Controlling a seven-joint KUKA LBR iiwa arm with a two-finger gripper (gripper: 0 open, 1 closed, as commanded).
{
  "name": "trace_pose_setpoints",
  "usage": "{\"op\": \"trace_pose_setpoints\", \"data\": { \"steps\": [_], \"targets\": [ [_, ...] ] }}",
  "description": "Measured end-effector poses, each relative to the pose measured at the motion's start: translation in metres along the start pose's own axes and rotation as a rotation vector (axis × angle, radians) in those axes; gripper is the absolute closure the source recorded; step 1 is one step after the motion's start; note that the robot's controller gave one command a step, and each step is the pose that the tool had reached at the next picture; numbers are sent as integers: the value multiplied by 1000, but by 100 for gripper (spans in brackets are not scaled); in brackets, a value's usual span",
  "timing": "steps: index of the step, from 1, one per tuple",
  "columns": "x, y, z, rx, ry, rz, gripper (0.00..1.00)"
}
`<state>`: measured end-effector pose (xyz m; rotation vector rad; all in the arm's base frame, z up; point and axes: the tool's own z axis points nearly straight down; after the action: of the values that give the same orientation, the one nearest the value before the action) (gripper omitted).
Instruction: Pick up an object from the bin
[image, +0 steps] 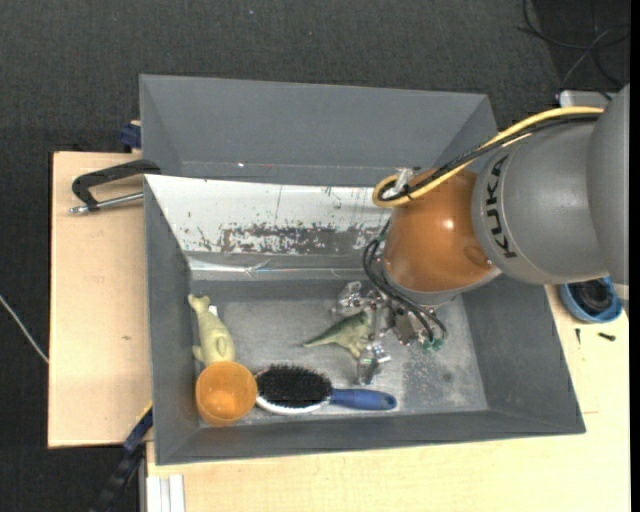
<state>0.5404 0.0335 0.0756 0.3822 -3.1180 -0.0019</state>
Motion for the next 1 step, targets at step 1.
{"op": "trace_pose_setpoints", "data": {
  "steps": [1],
  "targets": [
    [-1,0,-1,0,-2,1,100]
  ]
}}
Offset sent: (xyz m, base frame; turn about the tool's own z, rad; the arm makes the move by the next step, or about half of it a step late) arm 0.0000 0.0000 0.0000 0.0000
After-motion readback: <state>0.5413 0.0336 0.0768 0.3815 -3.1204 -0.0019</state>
